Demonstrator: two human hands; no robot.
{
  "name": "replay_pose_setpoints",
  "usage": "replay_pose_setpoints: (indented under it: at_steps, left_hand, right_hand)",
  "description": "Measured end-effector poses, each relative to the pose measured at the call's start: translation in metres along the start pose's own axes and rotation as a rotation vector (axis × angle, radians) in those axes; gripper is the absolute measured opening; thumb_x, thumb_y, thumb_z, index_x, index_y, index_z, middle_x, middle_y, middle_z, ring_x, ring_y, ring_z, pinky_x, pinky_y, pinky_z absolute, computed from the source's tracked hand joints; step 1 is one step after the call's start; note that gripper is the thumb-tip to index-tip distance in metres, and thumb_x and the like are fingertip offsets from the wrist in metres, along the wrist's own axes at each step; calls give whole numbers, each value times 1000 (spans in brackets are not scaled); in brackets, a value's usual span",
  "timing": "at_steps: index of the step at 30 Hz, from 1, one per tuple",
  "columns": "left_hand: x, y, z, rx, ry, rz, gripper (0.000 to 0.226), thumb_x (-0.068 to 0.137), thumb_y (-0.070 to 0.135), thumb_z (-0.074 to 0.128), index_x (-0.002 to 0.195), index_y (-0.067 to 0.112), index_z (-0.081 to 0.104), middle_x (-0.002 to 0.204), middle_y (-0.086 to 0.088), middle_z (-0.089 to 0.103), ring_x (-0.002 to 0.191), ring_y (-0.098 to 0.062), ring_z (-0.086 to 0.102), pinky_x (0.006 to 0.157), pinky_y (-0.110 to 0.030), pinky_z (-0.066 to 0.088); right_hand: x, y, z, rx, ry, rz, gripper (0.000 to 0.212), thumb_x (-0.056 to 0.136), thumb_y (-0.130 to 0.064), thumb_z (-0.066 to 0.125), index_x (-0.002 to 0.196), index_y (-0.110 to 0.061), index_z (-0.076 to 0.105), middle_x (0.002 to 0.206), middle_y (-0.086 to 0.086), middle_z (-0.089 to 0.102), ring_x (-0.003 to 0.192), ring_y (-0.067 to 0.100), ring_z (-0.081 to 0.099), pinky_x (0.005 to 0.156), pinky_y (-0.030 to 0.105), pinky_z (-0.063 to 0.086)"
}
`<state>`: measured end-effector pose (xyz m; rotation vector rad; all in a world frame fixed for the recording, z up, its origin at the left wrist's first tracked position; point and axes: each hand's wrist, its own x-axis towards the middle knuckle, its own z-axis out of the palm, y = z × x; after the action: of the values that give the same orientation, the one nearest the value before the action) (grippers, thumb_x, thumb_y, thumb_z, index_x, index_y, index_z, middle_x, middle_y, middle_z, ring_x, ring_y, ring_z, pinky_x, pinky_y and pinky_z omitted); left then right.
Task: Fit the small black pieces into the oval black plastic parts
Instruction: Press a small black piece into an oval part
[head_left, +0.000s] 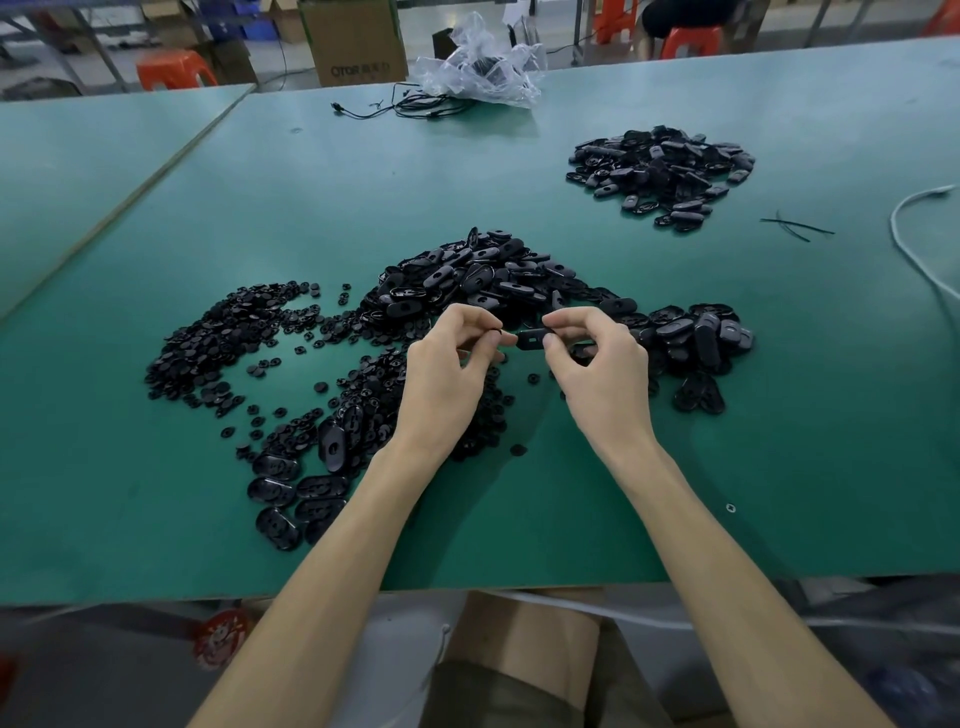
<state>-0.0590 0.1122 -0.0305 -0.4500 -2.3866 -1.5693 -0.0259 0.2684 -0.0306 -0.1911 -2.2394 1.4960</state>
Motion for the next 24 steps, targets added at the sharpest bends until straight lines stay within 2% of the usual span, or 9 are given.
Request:
replay_pose_setpoints:
  at_steps: [6,9,14,17,19,21,24]
  left_hand:
    - [-1,1,-1,4,12,3,12,100,11,66,103,21,59,88,15,78,85,2,71,72,-8,46]
    - [-1,2,-1,19,12,9,10,101,12,64,105,22,63,88,15,77,89,0,71,74,-15,48]
    - [-1,3,-1,38,6,42,17,101,11,64,107,25,72,89,14,75,86,-2,71,81,-27,54]
    - [-3,2,-1,-3,-19,39,18,100,11,67,111,24,69,88,12,76,81,-6,72,80,-23,55]
    - [-3,1,-1,-3,-32,33,15,99,12,69,110,22,65,86,13,77,80,-7,73,79,-19,53]
    - [-2,1,0,-4,-49,25,12,98,12,70,104,21,64,86,16,77,80,-5,73,79,-16,53]
    - [-2,1,0,7,-65,36,11,96,12,73,98,21,68,85,15,76,84,-3,72,81,-14,52]
  right_hand:
    - [-1,-1,0,7,33,-5,17,97,-14,68,105,-29,71,94,-14,70,106,20,64,94,41,54]
    - [0,0,-1,10,40,2,17,97,-14,68,106,-28,72,94,-13,70,104,21,64,92,44,55]
    - [-1,1,-1,15,34,7,17,97,-15,68,105,-30,71,94,-14,70,104,20,64,92,44,55]
    - [-1,2,-1,13,23,6,16,97,-16,69,103,-31,72,92,-15,71,101,21,65,91,45,56]
    - [-1,2,-1,16,23,-11,16,97,-14,70,102,-29,74,90,-15,72,95,13,67,89,39,56]
    - [0,2,-2,37,24,-26,17,96,-11,71,102,-26,75,91,-15,73,89,5,68,86,26,56]
    - [-1,2,-2,52,-1,-36,17,95,-9,72,103,-24,75,93,-15,74,88,2,68,82,15,54]
